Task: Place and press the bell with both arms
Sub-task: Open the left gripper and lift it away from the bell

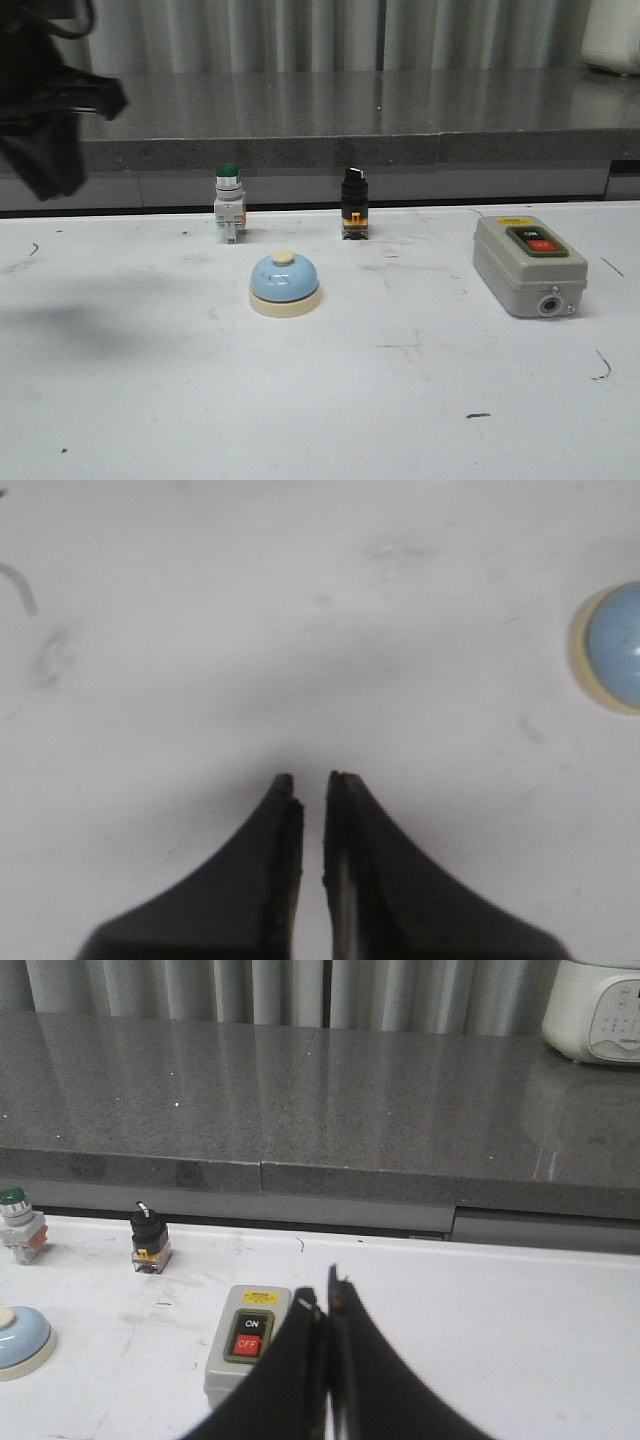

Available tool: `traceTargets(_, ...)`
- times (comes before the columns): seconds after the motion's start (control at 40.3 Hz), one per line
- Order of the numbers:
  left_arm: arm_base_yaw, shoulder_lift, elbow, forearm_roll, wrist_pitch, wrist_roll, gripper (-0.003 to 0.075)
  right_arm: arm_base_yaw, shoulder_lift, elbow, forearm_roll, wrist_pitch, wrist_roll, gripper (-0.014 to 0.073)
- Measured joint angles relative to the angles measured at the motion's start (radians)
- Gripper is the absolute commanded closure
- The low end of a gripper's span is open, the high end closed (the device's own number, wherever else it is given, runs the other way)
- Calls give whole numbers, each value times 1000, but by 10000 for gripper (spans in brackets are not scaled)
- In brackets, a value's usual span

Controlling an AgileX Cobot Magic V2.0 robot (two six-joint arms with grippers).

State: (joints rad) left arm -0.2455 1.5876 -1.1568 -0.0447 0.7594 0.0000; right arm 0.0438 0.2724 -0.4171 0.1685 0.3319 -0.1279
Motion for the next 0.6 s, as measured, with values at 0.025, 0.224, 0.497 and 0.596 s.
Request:
traceTargets(0.025,17,-25,26,0,-9,0,740,0,0,0,0,0,0,652)
traceTargets(0.224,131,-275,260,-4,-105,0,740,0,0,0,0,0,0,652)
traceTargets(0.497,145,-709,550,-34,-384,0,740,0,0,0,0,1,0,652)
traceTargets(0.596,145,-863,631,-38,-467,0,740,0,0,0,0,1,0,652)
